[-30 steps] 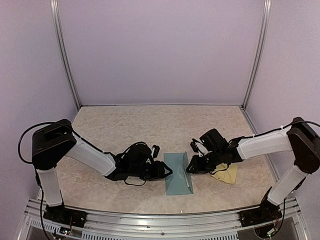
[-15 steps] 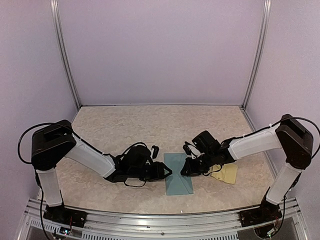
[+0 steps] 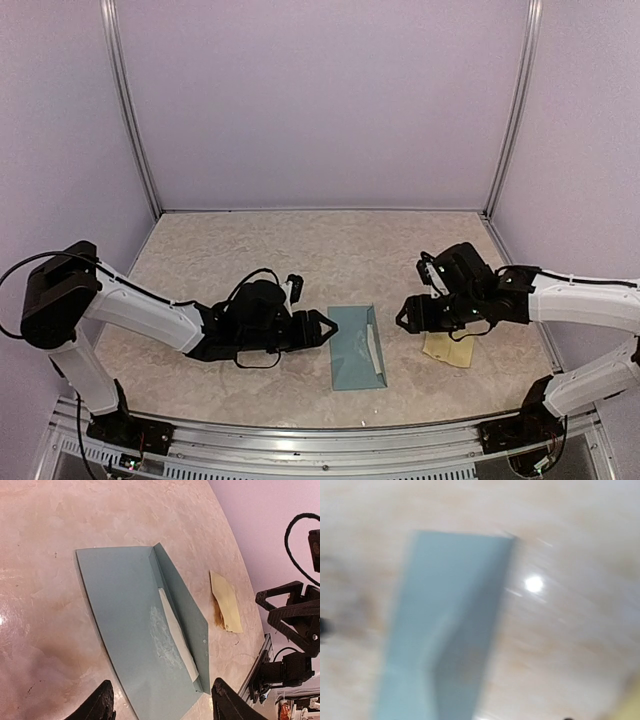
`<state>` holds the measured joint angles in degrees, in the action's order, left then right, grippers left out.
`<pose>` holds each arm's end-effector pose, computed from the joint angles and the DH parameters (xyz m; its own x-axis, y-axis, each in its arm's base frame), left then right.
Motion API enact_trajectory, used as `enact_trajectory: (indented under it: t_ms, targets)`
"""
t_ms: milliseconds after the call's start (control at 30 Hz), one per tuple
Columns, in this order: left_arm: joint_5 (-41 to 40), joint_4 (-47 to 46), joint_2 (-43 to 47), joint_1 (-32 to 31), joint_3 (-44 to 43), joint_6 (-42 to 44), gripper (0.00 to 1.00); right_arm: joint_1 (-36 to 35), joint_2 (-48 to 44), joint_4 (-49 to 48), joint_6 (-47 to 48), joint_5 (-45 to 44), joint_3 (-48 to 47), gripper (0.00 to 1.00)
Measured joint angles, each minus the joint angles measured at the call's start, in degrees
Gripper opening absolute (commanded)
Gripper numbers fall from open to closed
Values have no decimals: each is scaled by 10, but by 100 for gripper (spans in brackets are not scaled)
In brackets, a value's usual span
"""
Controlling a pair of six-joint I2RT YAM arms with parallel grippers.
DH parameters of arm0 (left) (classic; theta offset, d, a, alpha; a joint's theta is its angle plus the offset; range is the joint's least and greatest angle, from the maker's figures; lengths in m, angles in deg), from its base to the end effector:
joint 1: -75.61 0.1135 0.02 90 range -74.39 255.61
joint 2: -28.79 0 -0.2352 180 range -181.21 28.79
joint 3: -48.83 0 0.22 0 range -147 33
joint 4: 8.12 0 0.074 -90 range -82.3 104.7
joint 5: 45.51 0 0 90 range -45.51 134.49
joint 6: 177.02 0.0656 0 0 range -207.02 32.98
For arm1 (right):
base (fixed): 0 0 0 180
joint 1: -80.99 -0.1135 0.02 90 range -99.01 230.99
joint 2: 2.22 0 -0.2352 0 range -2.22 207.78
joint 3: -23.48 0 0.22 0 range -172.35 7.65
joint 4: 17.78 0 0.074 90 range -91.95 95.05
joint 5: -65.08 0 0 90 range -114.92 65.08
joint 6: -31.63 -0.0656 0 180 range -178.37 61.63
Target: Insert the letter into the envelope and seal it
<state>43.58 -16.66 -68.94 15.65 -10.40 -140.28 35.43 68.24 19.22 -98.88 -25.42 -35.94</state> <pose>0.1735 -0.2979 0.1399 -0.8377 -0.1521 -0.5246 0.3133 0.6530 -0.6895 0.1759 0.1785 0.1892 -0.8570 0.0538 -0.5126 -0.2015 0.8804 0.4294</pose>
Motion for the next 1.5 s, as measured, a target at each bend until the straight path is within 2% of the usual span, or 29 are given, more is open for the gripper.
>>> enact_trajectory:
  t_ms: [200, 400, 600, 900, 1200, 1500]
  targets:
    - [-7, 7, 0, -8, 0, -1, 63, -4, 6, 92, -18, -66, 29, 68]
    - [-7, 8, 0, -9, 0, -3, 64, -24, 45, 129, -36, -107, 31, 68]
    - [-7, 9, 0, -10, 0, -3, 63, -35, 90, 136, -41, -129, 26, 56]
    - [-6, 8, 0, -10, 0, -5, 62, -50, 145, 143, -44, -166, 0, 49]
    - [-3, 8, 0, -9, 4, -5, 62, -59, 174, 153, -57, -205, -9, 28]
    - [1, 8, 0, -9, 8, -5, 62, -61, 183, 158, -74, -243, -9, 0]
